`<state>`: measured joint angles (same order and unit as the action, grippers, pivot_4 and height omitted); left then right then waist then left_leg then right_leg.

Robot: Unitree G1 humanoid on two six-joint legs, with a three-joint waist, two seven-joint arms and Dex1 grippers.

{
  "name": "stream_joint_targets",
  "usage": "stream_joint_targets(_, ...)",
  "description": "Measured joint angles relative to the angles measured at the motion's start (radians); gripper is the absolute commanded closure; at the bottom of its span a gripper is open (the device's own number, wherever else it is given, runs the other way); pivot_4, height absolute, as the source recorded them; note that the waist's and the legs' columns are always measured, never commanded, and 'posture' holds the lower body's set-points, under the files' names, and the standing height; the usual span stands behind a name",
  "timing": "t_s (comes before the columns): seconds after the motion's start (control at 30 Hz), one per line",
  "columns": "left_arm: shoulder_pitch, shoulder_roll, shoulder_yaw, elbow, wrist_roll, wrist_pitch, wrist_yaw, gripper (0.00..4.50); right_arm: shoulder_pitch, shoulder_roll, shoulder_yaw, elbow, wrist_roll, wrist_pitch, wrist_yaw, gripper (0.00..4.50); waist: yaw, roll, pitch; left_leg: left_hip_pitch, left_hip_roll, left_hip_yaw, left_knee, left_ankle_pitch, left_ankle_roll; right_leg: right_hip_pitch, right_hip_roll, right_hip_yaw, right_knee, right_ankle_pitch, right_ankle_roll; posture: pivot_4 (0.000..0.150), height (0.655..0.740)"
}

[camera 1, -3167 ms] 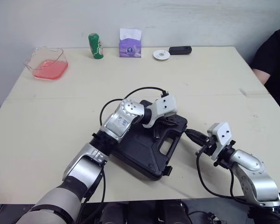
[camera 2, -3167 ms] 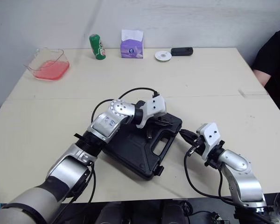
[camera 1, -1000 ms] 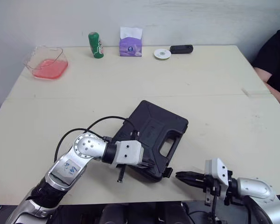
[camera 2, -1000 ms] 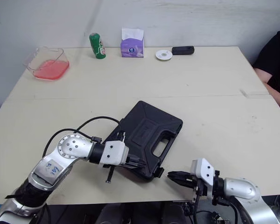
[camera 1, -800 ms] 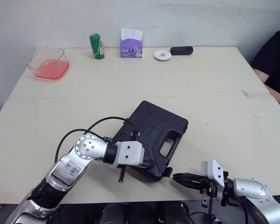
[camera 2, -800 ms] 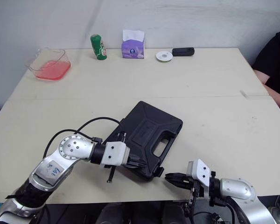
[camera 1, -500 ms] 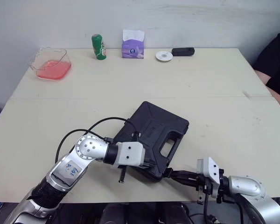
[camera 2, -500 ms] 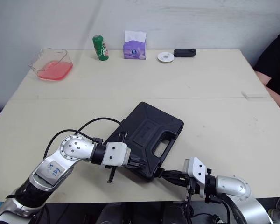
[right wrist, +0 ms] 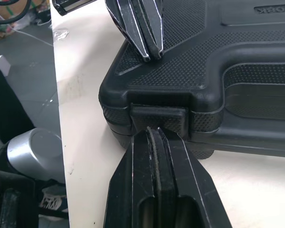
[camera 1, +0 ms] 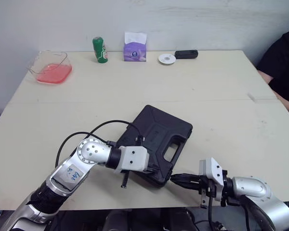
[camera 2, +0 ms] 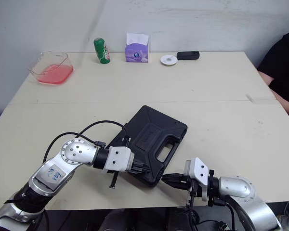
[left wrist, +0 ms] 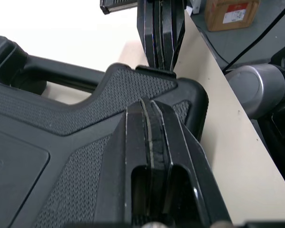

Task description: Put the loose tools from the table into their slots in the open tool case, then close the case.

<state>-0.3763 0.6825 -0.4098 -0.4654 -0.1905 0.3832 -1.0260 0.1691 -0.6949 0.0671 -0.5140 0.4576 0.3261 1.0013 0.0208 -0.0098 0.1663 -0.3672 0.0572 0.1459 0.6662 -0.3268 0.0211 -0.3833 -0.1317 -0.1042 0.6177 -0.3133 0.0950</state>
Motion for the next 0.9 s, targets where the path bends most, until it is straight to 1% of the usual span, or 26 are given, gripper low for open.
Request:
stream_joint_targets(0.33, 0.004, 0.0, 0.001, 0.004, 0.003, 0.001, 0.028, 4.46, -0.02, 0.0, 0.004, -0.007, 0.007, 0.028, -0.002, 4.5, -0.004, 0.0, 0.0, 0.001, 0.004, 0.0, -0.002, 0.0, -0.003, -0.001, 0.004, -0.001, 0.001, -0.001, -0.004, 0.15, 0.74)
stream_joint_targets(0.47, 0.043, -0.002, 0.031, 0.024, -0.005, -0.082, 0.031, 4.46, -0.016, -0.031, -0.042, -0.029, 0.039, 0.023, 0.022, 4.5, -0.005, 0.0, 0.0, -0.001, 0.004, 0.0, -0.002, 0.0, -0.003, -0.002, 0.003, -0.001, 0.001, -0.001, -0.004, 0.15, 0.74)
stream_joint_targets(0.63, 0.132, -0.021, 0.163, 0.095, -0.102, -0.186, 0.024, 4.46, 0.015, -0.126, -0.172, -0.008, 0.058, -0.016, 0.1, 4.5, -0.001, -0.001, 0.003, -0.005, 0.004, 0.001, -0.002, 0.001, -0.003, -0.008, 0.004, 0.0, 0.002, -0.001, -0.004, 0.15, 0.74)
stream_joint_targets(0.73, 0.162, -0.016, 0.241, 0.13, -0.131, -0.215, 0.016, 4.46, 0.019, -0.152, -0.235, 0.038, 0.058, -0.047, 0.131, 4.5, 0.002, -0.001, 0.007, -0.005, 0.004, 0.002, -0.002, 0.001, -0.003, -0.008, 0.004, -0.002, 0.003, -0.001, -0.004, 0.15, 0.74)
stream_joint_targets(0.8, 0.212, 0.0, 0.318, 0.136, -0.159, -0.241, 0.008, 4.46, -0.019, -0.181, -0.27, 0.115, 0.056, -0.068, 0.151, 4.5, -0.003, -0.001, 0.011, -0.005, 0.004, 0.004, -0.002, 0.001, -0.003, -0.01, 0.004, -0.003, 0.003, -0.001, -0.004, 0.15, 0.74)
stream_joint_targets(0.83, 0.238, 0.012, 0.376, 0.148, -0.177, -0.247, 0.01, 3.84, -0.046, -0.215, -0.313, 0.192, 0.046, -0.08, 0.154, 3.83, -0.006, 0.0, 0.013, -0.005, 0.002, 0.005, -0.002, 0.001, -0.003, -0.01, 0.003, -0.003, 0.003, 0.0, -0.003, 0.15, 0.74)
stream_joint_targets(0.87, 0.27, 0.027, 0.453, 0.159, -0.208, -0.235, 0.022, 3.62, -0.092, -0.243, -0.358, 0.283, 0.03, -0.101, 0.153, 3.59, -0.01, -0.001, 0.015, -0.006, 0.002, 0.006, -0.001, 0.002, -0.003, -0.011, 0.002, -0.003, 0.003, 0.0, -0.002, 0.15, 0.74)
stream_joint_targets(0.9, 0.293, 0.043, 0.525, 0.169, -0.226, -0.218, 0.039, 3.22, -0.138, -0.266, -0.401, 0.36, 0.011, -0.132, 0.151, 3.15, -0.014, -0.001, 0.017, -0.006, 0.002, 0.006, -0.001, 0.002, -0.004, -0.011, 0.002, -0.004, 0.003, 0.0, -0.002, 0.15, 0.74)
